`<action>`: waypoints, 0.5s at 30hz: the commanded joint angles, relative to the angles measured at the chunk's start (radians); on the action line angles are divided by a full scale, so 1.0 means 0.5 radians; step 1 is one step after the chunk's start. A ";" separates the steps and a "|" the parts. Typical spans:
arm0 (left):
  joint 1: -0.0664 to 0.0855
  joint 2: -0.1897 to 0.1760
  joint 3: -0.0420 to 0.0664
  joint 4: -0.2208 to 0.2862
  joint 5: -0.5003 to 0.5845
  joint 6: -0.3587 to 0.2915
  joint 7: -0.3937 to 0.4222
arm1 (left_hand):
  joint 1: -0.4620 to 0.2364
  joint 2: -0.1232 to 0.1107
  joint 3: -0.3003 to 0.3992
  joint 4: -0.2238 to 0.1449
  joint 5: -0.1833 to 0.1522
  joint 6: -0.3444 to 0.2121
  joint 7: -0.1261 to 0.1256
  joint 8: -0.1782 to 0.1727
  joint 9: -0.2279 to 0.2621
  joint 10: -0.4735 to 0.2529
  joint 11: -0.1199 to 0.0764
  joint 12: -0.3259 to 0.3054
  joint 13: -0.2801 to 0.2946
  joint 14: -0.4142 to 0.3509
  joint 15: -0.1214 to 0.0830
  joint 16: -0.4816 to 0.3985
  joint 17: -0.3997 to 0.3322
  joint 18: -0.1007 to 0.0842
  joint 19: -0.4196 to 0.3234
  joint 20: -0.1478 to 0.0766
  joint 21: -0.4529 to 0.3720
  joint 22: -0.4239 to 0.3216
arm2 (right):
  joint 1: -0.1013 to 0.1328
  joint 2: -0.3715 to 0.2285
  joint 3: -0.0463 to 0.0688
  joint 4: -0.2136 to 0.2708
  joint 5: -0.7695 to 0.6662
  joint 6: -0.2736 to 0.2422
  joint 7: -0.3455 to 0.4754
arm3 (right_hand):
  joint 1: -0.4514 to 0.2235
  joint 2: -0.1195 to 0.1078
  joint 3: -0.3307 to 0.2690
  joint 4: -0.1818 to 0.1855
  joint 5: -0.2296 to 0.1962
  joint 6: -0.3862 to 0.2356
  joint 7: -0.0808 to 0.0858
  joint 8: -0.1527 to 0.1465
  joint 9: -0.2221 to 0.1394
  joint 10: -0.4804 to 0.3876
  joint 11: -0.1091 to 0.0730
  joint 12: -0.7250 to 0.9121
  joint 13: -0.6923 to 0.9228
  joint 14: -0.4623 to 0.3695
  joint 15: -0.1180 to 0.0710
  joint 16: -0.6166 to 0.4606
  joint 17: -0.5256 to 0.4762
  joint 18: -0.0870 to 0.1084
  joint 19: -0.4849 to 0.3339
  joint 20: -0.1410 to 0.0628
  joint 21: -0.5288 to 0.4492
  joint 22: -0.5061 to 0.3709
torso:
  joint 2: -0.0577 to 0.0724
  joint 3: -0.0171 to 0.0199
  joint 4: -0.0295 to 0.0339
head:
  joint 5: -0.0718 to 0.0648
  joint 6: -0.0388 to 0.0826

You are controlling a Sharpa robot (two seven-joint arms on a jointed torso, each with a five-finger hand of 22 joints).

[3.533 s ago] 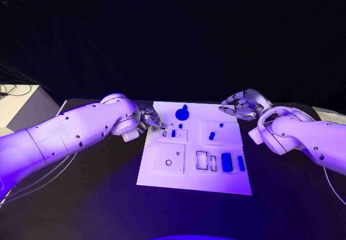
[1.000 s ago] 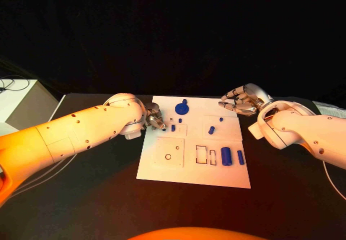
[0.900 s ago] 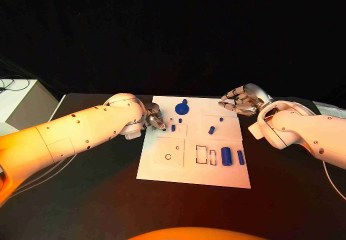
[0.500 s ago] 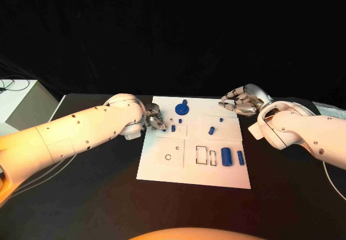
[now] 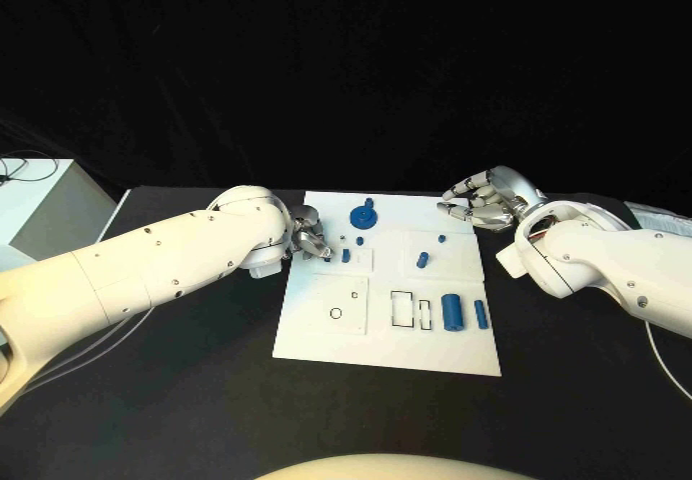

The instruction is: Assemble the parts on the task board

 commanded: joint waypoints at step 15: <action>-0.024 0.011 -0.020 -0.022 0.014 0.119 -0.031 | -0.109 -0.033 0.176 -0.241 -0.015 0.025 -0.035 0.026 -0.058 0.001 -0.023 0.029 0.004 0.150 -0.026 0.003 0.384 -0.019 0.010 -0.002 -0.001 -0.002 | -0.001 -0.006 0.000 -0.001 -0.006 -0.007 0.025 | -0.012 -0.012 0.012 -0.002 0.007 -0.009 -0.001 0.004 0.003 0.051 0.006 0.011 0.379 0.151 0.006 -0.009 0.268 0.007 0.144 0.008 -0.002 0.434 | -0.001 -0.0005 0.001 | -0.002 -0.008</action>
